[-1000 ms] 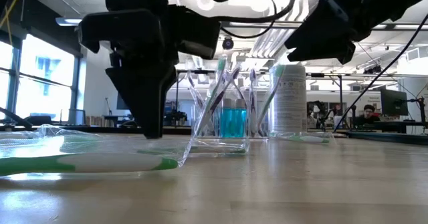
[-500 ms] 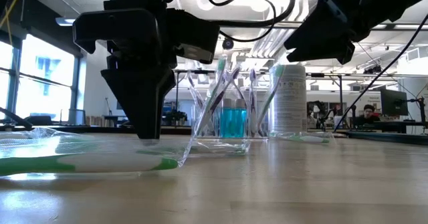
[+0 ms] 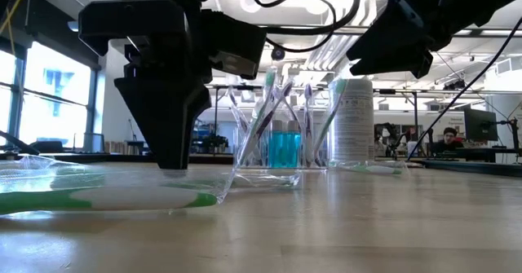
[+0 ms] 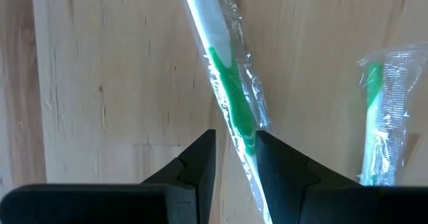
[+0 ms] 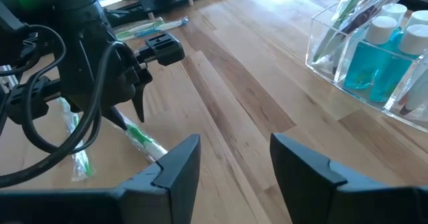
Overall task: Pick & Place toothbrushing station
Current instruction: Put the green toothbrush into the transparent organizer
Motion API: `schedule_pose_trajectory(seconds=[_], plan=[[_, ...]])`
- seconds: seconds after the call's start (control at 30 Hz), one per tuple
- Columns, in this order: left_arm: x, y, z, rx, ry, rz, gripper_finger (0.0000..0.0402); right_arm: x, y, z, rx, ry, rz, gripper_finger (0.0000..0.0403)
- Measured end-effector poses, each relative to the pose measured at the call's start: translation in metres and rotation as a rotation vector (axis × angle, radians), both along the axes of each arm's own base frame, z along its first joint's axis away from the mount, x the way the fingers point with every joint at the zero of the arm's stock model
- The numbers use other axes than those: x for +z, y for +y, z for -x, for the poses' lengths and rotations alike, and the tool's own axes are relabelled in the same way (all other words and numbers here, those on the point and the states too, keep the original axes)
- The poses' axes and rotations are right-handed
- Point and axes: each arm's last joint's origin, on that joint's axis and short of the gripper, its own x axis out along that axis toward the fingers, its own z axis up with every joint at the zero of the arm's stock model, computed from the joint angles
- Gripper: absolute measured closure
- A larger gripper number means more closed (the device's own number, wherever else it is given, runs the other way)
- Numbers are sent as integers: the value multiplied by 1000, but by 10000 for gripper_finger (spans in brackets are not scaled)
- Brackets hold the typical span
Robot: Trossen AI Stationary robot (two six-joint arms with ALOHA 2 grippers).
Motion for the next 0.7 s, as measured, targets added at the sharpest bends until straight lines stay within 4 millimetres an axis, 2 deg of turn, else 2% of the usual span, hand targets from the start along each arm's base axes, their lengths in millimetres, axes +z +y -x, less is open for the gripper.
schedule_pose_trajectory(seconds=[0.33,0.7], plan=[[0,-1,-1,2,-10,8,300,0,0,0,0,0,0,230],[-33,-5,-8,2,72,30,300,-2,-1,1,-16,12,-6,230]])
